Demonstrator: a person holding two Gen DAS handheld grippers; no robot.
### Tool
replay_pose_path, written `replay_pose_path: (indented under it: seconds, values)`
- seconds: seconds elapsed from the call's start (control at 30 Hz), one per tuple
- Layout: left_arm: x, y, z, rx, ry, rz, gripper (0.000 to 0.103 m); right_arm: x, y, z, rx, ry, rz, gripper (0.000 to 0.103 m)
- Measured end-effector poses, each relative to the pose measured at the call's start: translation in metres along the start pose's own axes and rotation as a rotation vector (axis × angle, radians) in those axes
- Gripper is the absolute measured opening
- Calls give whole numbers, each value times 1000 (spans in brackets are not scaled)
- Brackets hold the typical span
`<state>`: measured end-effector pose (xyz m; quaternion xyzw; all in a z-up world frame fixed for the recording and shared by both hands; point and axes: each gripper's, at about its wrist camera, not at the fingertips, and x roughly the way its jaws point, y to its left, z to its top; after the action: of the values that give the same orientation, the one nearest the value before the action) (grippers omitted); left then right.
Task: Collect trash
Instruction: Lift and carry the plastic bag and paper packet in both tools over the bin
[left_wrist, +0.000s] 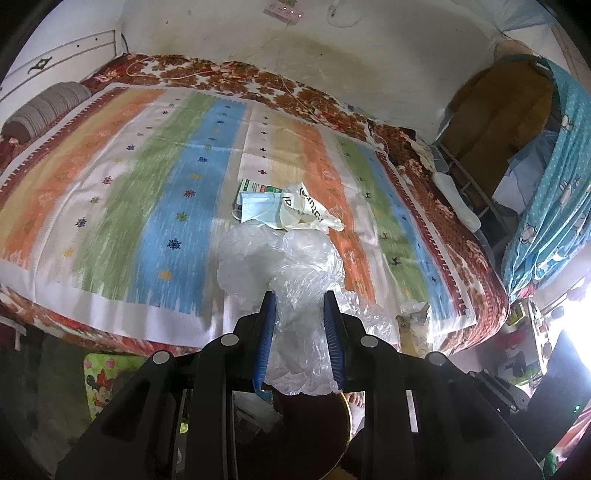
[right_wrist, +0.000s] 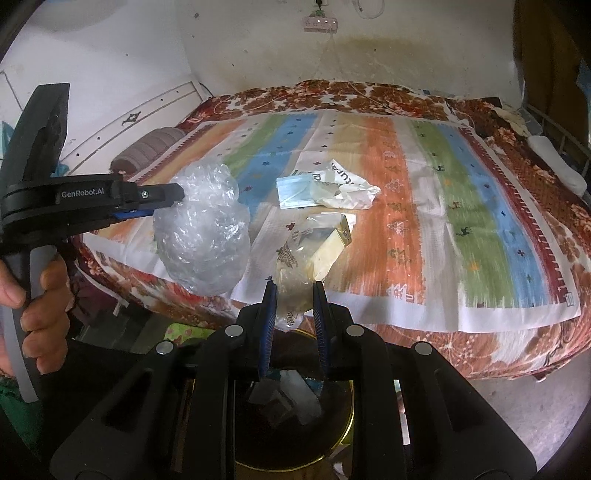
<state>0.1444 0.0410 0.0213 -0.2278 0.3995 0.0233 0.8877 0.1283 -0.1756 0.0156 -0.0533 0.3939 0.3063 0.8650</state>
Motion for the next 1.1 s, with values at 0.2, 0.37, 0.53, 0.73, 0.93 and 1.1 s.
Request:
replay_pose_path:
  seconds: [0.2,0.37,0.53,0.73,0.93,1.1]
  values:
    - [-5,-1,-10,13,5,-3,25,-4,2,-10,1,8,11,18]
    - [-13,-6,-23,47,1,3,25,-10,6,-19,-3,7,37,18]
    - [-20,-7,-41,66,9,22,25,-12,13,-32,-6,18,52,18]
    - [-24,-5,-59,75,21,38,26,-14,18,-47,-3,35,46,18]
    - [-24,-4,-69,68,39,62,26,-10,21,-62,1,77,41,18]
    - [-21,-6,-80,79,63,85,26,-1,21,-72,20,133,34,19]
